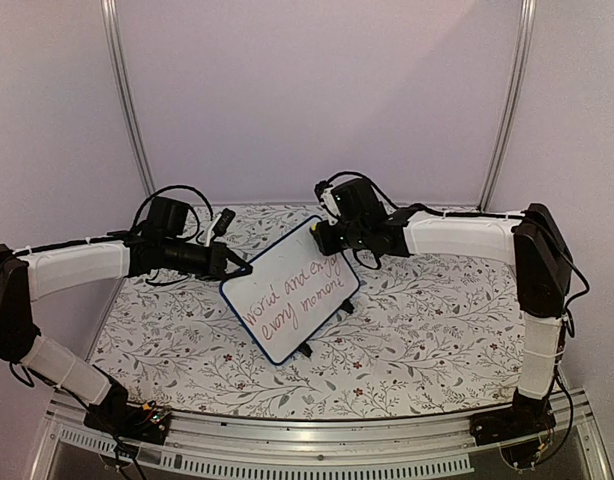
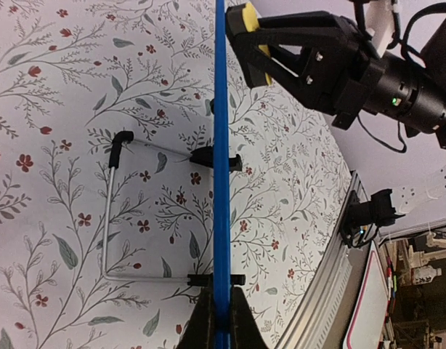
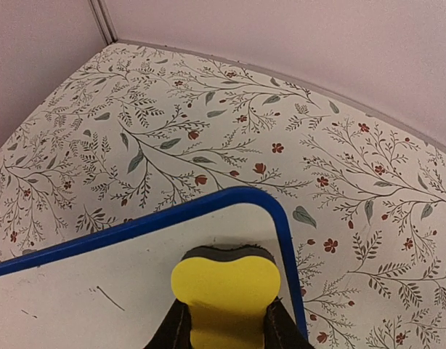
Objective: Erase the whiteboard
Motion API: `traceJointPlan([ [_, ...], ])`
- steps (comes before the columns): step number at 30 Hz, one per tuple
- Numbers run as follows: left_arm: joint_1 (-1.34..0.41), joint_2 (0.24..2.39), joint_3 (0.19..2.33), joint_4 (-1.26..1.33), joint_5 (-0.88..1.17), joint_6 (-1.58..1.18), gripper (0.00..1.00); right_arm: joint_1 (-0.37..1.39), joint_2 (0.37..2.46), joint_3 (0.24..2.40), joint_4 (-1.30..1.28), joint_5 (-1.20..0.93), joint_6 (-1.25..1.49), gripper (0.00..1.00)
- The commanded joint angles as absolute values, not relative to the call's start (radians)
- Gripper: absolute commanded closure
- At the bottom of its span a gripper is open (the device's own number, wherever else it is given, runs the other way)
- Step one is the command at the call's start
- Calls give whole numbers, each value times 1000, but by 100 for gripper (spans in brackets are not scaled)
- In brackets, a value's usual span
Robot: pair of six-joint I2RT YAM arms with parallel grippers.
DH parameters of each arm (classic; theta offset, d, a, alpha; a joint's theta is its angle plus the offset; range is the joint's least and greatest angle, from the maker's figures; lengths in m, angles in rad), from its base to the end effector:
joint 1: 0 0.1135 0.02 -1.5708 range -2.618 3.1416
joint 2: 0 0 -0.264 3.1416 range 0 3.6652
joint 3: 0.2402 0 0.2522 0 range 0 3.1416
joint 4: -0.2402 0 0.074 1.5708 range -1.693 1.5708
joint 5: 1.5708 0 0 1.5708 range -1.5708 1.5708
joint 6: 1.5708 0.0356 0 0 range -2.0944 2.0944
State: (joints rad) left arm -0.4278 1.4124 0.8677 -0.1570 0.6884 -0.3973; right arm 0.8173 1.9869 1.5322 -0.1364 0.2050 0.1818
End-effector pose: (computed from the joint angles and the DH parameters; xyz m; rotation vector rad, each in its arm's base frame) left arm 0.2604 -0.1436 0.2331 0.4243 2.3303 -1.2021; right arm 0.3224 0.3331 0.2406 -0.5640 2.0950 0.3577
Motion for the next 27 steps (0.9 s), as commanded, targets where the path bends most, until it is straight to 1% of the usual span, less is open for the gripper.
traceJointPlan([
  [1,-431,1384,865,-125,736,-372,100,813,2024,1560,-162,180,159,82],
  [12,-428,1387,867,-120,740,-376,100,822,1931,1346,-85,103,217,82],
  [27,-428,1388,865,-124,726,-376,100,974,1953,1385,-89,76,253,82],
])
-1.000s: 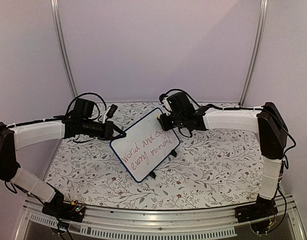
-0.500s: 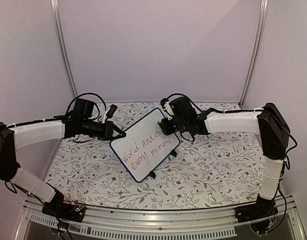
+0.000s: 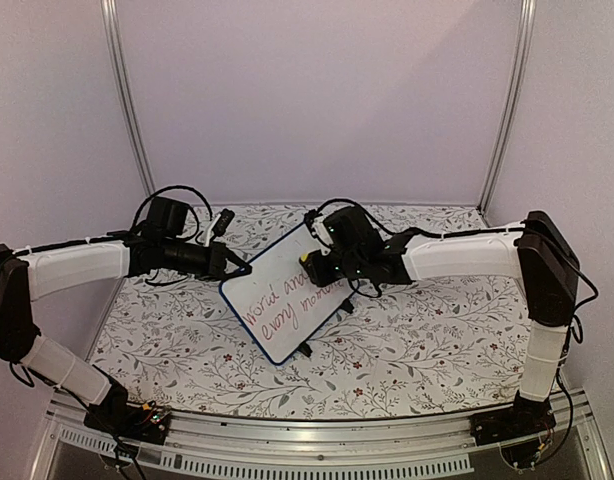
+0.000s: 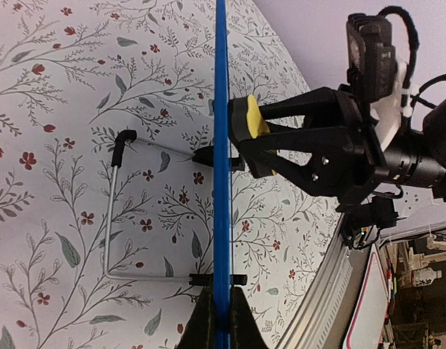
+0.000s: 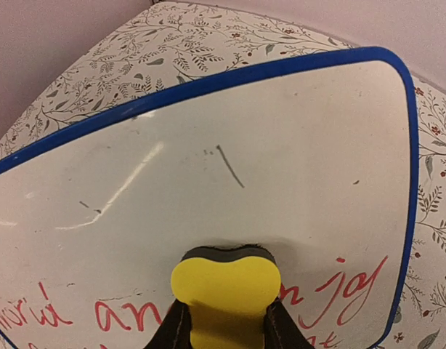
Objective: Erase the whiteboard
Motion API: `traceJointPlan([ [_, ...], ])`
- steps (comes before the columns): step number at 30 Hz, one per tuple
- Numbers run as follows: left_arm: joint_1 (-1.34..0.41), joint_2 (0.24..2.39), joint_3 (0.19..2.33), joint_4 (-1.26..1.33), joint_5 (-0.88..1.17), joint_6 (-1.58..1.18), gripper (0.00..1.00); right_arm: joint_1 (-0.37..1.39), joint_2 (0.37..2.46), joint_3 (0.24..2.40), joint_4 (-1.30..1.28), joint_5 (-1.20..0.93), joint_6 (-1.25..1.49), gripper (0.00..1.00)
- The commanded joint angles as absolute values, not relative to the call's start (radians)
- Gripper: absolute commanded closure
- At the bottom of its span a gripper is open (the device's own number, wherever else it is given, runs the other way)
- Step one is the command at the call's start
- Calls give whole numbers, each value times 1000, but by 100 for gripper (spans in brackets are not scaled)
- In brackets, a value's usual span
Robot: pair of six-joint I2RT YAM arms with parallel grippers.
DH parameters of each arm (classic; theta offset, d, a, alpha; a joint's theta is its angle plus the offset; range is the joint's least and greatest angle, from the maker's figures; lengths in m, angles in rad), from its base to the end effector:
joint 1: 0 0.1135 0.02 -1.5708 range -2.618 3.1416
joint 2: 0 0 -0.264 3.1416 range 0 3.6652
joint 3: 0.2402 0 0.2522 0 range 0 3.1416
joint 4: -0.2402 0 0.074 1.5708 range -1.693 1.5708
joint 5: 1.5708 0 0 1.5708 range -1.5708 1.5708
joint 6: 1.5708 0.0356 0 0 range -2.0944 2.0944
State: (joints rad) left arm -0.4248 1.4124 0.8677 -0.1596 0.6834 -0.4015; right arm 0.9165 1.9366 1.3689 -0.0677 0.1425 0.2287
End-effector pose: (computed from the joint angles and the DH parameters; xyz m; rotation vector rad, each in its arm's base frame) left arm 0.2608 -0.1426 0.2328 0.4122 2.3355 -1.1969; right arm 0.2725 0.3470 0.2141 -0.6790 2.1356 0.4785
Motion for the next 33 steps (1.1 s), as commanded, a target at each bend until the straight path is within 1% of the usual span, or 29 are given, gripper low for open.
traceJointPlan([
  [1,-428,1388,865,-123,726,-374,100,985,1955,1387,-91,73,258,82],
  [10,-428,1386,865,-125,726,-375,100,1078,1973,1430,-107,51,314,82],
  [16,-427,1387,865,-124,727,-374,100,1097,1981,1457,-119,49,324,82],
  [24,-427,1385,867,-124,729,-374,100,1097,1998,1531,-168,127,307,82],
  [27,-426,1385,867,-124,726,-375,100,1093,1975,1537,-173,196,278,82],
  [28,-426,1384,866,-124,724,-375,99,1084,1965,1536,-177,220,267,82],
  [33,-425,1383,867,-124,725,-376,90,976,1869,1491,-213,248,273,82],
])
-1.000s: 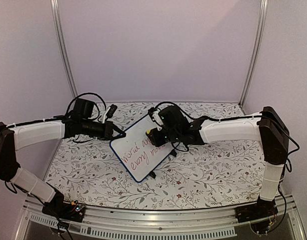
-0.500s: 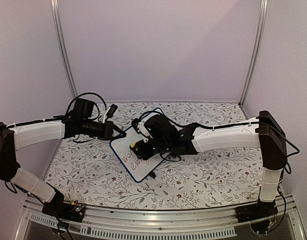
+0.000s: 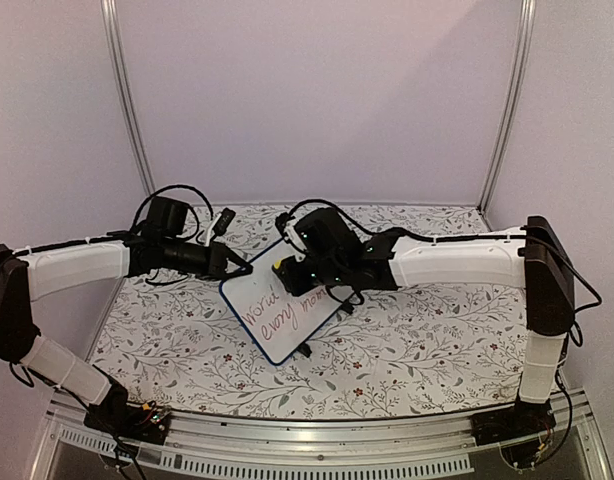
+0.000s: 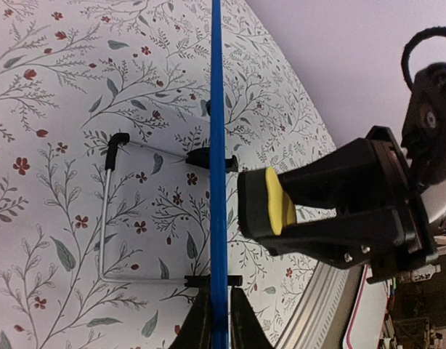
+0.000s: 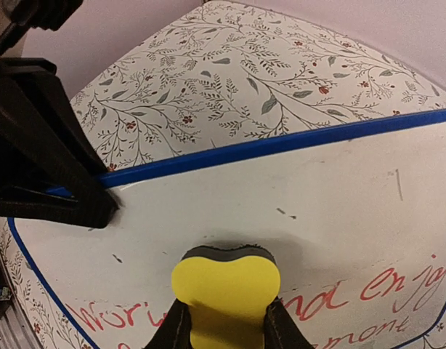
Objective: Erase the whiteboard
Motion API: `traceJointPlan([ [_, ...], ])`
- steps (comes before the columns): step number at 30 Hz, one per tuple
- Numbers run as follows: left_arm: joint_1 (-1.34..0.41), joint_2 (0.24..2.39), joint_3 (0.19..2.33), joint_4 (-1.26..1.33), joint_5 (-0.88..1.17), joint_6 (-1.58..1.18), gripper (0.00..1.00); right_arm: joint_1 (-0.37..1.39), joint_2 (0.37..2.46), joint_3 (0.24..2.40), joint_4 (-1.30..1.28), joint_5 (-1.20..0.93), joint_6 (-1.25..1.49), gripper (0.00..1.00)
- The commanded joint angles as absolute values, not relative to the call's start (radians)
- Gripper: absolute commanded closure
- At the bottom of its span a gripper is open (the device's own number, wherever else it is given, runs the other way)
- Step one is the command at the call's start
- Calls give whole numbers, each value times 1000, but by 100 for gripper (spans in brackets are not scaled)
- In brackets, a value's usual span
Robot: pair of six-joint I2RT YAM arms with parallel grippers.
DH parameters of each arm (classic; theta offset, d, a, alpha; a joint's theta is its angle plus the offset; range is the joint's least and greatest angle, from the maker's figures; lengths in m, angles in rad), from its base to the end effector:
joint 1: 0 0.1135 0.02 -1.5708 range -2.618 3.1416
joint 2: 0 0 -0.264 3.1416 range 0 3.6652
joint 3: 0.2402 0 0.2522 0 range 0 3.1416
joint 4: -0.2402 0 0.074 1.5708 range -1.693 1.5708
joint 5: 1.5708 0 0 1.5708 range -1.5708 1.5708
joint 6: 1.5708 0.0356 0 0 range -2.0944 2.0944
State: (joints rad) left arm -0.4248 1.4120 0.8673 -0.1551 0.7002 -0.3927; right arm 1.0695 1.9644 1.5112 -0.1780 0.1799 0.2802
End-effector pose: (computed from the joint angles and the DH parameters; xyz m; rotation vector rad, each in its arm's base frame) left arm 0.2605 -0.1430 0.2334 0.4334 2.3242 -1.2120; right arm 0.2246 0.3966 0.2397 -0.7680 2.1114 0.5539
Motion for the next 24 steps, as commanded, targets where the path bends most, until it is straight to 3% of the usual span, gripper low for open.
traceJointPlan([
  [1,-423,1383,867,-122,725,-377,88,949,1841,1476,-218,250,283,82],
  [9,-415,1378,865,-117,727,-380,77,787,1767,1436,-223,201,387,81],
  [14,-415,1377,865,-119,730,-382,77,778,1838,1468,-211,141,449,81],
  [24,-416,1374,864,-115,735,-381,91,778,1915,1471,-176,36,521,82],
])
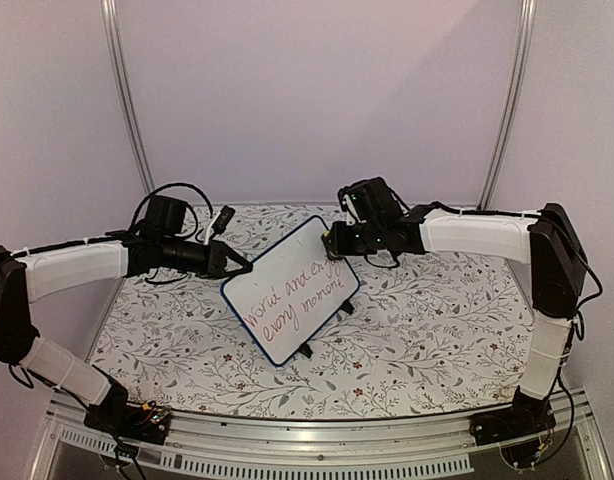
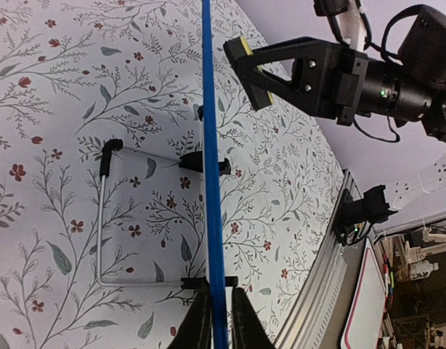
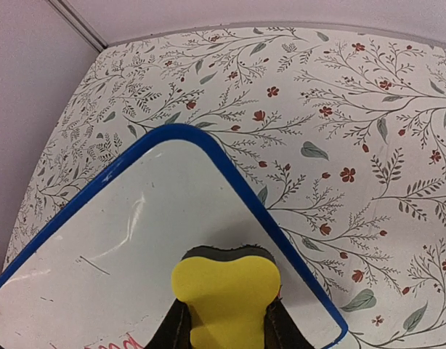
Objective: Erase the whiteboard
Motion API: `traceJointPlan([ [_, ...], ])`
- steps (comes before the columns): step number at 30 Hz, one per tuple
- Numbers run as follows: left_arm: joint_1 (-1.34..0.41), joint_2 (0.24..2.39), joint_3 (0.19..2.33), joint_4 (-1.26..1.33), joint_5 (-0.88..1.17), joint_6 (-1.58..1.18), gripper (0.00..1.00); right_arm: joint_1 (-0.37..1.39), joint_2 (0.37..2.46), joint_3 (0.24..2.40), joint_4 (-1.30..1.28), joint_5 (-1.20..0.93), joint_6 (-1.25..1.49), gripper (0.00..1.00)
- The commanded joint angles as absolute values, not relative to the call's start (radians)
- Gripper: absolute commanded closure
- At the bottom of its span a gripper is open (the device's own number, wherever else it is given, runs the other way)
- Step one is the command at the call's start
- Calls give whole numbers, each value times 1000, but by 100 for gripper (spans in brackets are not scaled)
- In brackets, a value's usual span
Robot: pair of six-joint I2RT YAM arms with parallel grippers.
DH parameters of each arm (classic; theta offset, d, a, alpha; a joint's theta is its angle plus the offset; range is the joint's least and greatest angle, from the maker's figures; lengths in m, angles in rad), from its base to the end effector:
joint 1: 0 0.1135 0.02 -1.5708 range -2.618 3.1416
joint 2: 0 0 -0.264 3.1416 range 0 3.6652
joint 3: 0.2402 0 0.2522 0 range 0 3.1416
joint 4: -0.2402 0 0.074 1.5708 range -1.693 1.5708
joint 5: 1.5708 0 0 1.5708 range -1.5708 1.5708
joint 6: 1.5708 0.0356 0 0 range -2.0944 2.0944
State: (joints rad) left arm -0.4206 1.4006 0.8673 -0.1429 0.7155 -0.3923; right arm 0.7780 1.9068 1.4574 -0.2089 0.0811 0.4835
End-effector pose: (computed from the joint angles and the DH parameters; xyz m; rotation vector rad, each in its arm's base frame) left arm 0.2601 -0.1419 0.2377 0.4455 2.2965 -1.2274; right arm 0.3157 0.3070 0.2434 -0.2913 2.2756 0.5887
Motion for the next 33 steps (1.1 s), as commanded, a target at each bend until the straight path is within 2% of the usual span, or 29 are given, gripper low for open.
traceJointPlan([
  [1,-415,1375,864,-114,736,-381,92,778,1921,1471,-174,33,521,82],
  [10,-415,1378,862,-113,736,-383,96,799,1961,1478,-143,-42,540,82],
  [33,-411,1385,864,-114,731,-385,100,1114,2035,1571,-218,40,516,82],
])
